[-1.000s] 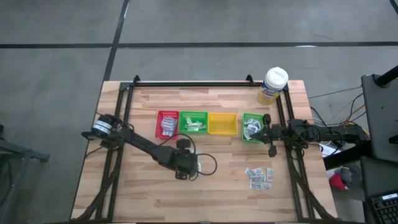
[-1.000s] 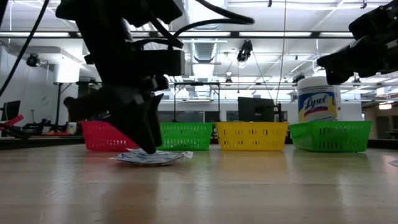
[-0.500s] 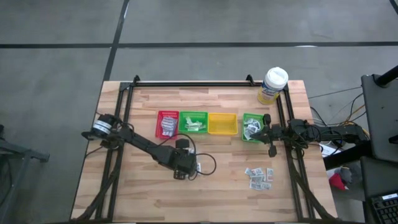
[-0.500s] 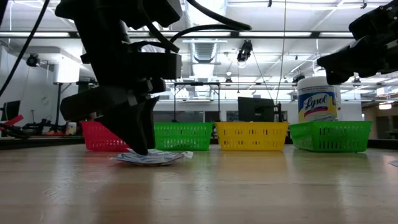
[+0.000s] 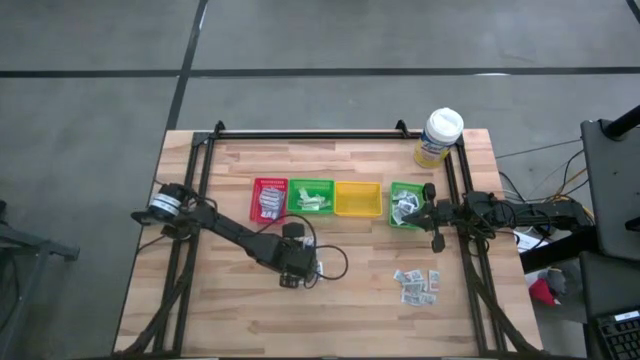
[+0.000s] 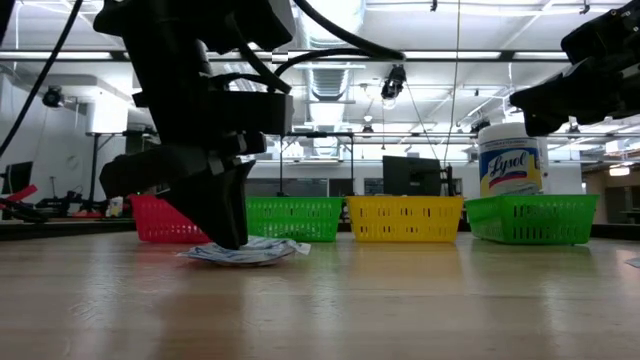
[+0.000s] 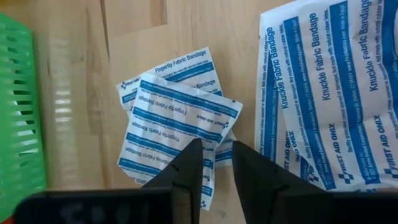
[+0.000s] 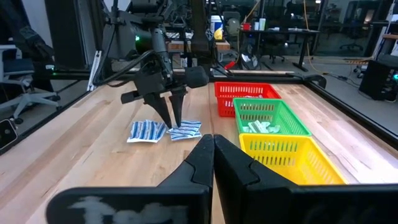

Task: Pick & Place First Aid Supplies
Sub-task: Put the blue bandage into the red bin

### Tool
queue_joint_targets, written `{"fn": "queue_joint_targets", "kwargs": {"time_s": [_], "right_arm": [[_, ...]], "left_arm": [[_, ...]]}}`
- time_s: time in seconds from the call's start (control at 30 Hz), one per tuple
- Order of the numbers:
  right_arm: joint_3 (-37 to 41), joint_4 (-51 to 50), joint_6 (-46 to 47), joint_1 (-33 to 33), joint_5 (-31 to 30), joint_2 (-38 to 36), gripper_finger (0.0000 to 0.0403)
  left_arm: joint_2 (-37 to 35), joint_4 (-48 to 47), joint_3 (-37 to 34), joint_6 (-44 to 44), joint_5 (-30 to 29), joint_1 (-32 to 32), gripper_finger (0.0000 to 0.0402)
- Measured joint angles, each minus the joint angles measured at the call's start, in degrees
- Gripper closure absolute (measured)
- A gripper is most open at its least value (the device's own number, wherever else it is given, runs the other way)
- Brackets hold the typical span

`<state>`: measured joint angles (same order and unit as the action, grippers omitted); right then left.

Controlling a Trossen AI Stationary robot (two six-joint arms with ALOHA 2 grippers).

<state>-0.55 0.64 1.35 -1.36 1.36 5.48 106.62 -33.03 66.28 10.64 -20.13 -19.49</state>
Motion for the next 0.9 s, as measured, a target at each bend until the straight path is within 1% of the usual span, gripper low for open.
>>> {"fn": "queue_joint_targets", "kwargs": {"time_s": [0.43, 0.67, 0.9], "right_arm": [[0.0, 0.0, 0.1, 0.01, 0.01, 0.0, 0.0394], [0.0, 0.0, 0.14, -0.01, 0.0, 0.0, 0.0394], [0.01, 0.0, 0.17, 0.0, 0.0, 0.0, 0.0394]], "left_arm": [[0.28, 0.05, 0.0, 2.11, 2.49, 0.13, 0.0398], [0.17, -0.85, 0.92, 3.38, 2.76, 0.13, 0.0401], [0.08, -8.99, 7.03, 6.27, 2.7, 0.13, 0.0401]]}}
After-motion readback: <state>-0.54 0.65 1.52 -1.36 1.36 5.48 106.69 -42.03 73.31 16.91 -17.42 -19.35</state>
